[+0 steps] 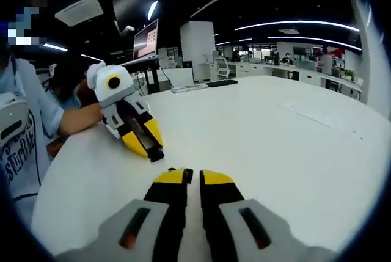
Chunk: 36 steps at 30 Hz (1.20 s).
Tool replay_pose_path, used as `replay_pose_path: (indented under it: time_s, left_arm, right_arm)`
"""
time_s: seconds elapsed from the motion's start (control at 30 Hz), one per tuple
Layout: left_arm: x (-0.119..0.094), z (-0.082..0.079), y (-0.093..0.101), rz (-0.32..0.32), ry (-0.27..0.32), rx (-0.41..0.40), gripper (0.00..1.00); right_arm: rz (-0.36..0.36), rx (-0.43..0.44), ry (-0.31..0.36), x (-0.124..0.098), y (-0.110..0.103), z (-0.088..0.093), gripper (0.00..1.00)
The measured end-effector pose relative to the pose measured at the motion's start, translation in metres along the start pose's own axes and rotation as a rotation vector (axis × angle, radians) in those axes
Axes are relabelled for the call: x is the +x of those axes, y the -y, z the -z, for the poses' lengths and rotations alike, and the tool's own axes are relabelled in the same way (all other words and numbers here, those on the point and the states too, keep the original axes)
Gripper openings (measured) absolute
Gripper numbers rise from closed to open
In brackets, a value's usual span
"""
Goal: Snap the two parts of the plastic buckle together until the buckle closes and remains connected.
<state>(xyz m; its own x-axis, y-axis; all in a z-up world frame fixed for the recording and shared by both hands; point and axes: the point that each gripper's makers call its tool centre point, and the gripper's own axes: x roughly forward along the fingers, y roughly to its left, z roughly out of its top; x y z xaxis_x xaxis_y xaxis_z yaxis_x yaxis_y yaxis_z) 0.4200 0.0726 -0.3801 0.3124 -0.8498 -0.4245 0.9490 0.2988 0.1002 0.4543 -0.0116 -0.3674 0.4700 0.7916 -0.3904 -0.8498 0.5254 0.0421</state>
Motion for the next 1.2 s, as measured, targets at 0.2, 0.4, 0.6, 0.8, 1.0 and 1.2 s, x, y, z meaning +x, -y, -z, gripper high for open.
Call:
replay_pose_path:
  time_s: [0.2, 0.4, 0.6, 0.8, 1.0, 1.2]
  left_arm:
    - [0.001, 0.0, 0.0, 0.007, 0.01, 0.01, 0.11]
    - [0.001, -0.001, 0.001, 0.007, 0.011, 0.014, 0.11]
    - [0.0, 0.0, 0.0, 0.01, 0.01, 0.017, 0.11]
    - [-0.001, 0.0, 0.0, 0.015, 0.011, 0.013, 0.11]
    - [-0.001, 0.0, 0.0, 0.02, 0.017, 0.015, 0.11]
    - [-0.001, 0.0, 0.0, 0.023, 0.021, 0.014, 0.11]
  right_arm:
    - [-0.059, 0.015, -0.005, 0.001, -0.007, 0.005, 0.19]
    - [-0.096, -0.001, -0.022, 0.003, -0.015, 0.008, 0.19]
    - [-0.145, -0.035, -0.029, 0.006, -0.028, 0.008, 0.18]
    - [-0.182, -0.049, -0.039, 0.006, -0.036, 0.009, 0.14]
    - [-0.203, -0.073, -0.032, 0.005, -0.042, 0.008, 0.14]
    - [-0.221, -0.111, -0.011, 0.004, -0.048, 0.003, 0.15]
